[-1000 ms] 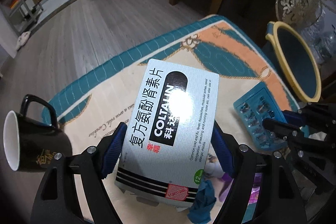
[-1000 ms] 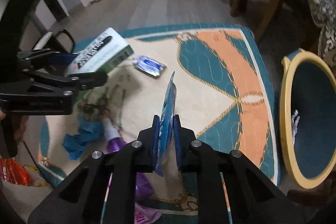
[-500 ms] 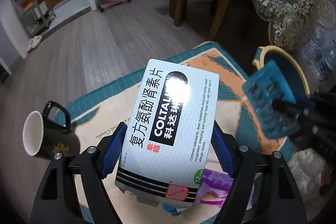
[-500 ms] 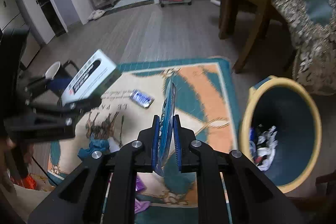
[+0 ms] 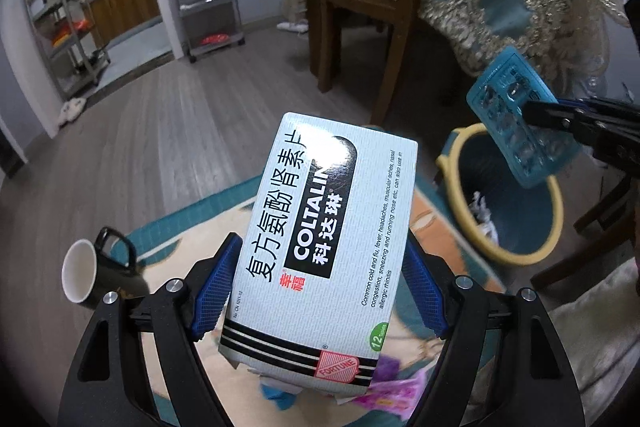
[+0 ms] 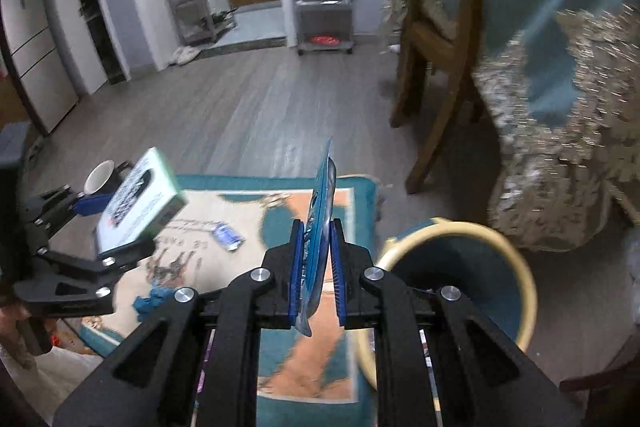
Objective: Collect trash
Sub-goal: 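Carry the box and blister pack over the bucket with both tools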
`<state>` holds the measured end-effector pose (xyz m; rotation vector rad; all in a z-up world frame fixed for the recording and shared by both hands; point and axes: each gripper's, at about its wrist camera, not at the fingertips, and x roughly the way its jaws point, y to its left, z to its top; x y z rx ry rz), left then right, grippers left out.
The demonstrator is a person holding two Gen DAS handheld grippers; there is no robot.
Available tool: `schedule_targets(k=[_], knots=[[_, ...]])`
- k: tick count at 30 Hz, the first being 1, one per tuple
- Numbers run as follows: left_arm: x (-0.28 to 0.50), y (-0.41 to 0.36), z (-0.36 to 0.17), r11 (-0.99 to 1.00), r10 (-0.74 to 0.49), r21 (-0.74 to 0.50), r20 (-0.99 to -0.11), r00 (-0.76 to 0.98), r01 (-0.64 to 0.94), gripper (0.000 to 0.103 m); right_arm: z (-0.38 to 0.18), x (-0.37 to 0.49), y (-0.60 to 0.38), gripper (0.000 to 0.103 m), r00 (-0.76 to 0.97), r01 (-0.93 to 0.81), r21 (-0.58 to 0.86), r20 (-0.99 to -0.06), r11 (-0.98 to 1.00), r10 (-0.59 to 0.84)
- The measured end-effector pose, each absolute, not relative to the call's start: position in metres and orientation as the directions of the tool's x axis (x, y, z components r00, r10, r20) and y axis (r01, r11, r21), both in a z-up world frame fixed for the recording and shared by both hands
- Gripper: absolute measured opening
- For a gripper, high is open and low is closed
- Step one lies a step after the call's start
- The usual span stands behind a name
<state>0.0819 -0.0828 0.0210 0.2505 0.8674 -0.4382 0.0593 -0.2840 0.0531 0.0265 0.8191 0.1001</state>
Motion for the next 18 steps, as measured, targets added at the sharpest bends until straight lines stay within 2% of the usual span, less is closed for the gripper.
schedule_targets(k=[7, 12, 18], knots=[[0.078, -0.137, 0.019, 0.835, -0.317, 0.041, -0.780, 0.540, 0.549, 0.078, 0.032, 0.059, -0.345, 0.013, 0.647, 0.058, 0.138, -0.759, 0.989, 0.068], [0.078, -0.179, 0.008, 0.791, -0.367, 0.006, -0.796, 0.482, 0.611, 0.078, 0.019, 0.056, -0.389, 0.013, 0.613, 0.141, 0.130, -0.790, 0.981, 0.017], [0.080, -0.232, -0.017, 0.741, -0.411, -0.050, -0.823, 0.392, 0.670, 0.078, -0.004, 0.049, -0.432, 0.013, 0.552, 0.244, 0.187, -0.833, 0.952, 0.023]])
